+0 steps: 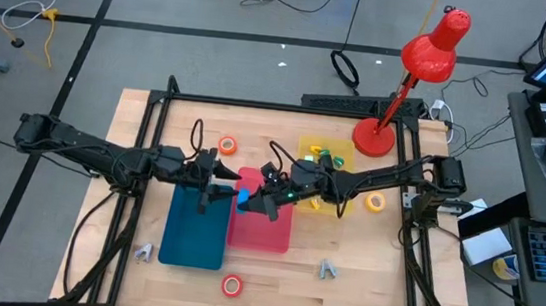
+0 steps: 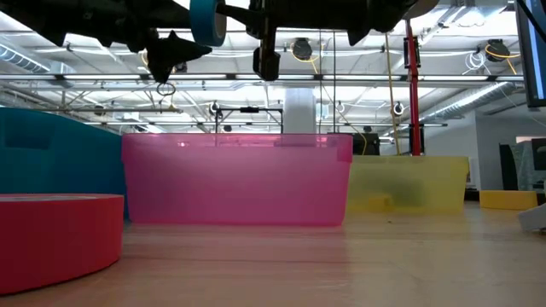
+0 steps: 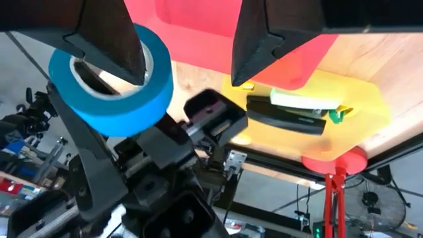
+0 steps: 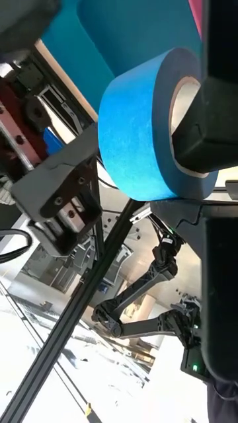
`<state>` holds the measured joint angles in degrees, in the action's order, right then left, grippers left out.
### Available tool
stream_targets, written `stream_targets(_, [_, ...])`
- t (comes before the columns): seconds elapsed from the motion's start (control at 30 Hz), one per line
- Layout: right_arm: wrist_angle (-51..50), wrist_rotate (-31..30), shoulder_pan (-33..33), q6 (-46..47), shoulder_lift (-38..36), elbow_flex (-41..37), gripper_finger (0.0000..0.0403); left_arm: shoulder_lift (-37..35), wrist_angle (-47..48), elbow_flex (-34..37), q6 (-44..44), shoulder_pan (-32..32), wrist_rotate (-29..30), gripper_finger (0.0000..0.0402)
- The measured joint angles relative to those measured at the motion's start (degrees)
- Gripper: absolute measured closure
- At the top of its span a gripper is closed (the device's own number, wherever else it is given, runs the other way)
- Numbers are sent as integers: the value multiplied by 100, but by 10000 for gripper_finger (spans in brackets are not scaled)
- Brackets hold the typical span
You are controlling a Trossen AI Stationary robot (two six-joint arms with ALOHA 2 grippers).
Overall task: Pick and place Stapler, Stapler remover, tape
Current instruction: Put the blue tape into the blue bin
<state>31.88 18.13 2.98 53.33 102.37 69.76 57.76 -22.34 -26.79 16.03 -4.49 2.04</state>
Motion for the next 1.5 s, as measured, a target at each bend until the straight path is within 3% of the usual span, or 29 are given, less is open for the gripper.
stream_targets(0.53, [39, -29, -15, 9, 75, 5, 372, -2, -197, 0, 59, -7, -258, 176])
stream_targets(0.8, [179, 458, -19, 220, 578, 352, 372, 61, 110, 9, 46, -28, -686, 176])
stream_targets(1.5, [174, 368, -146, 413, 601, 380, 372, 63, 479, -24, 98, 2, -859, 176])
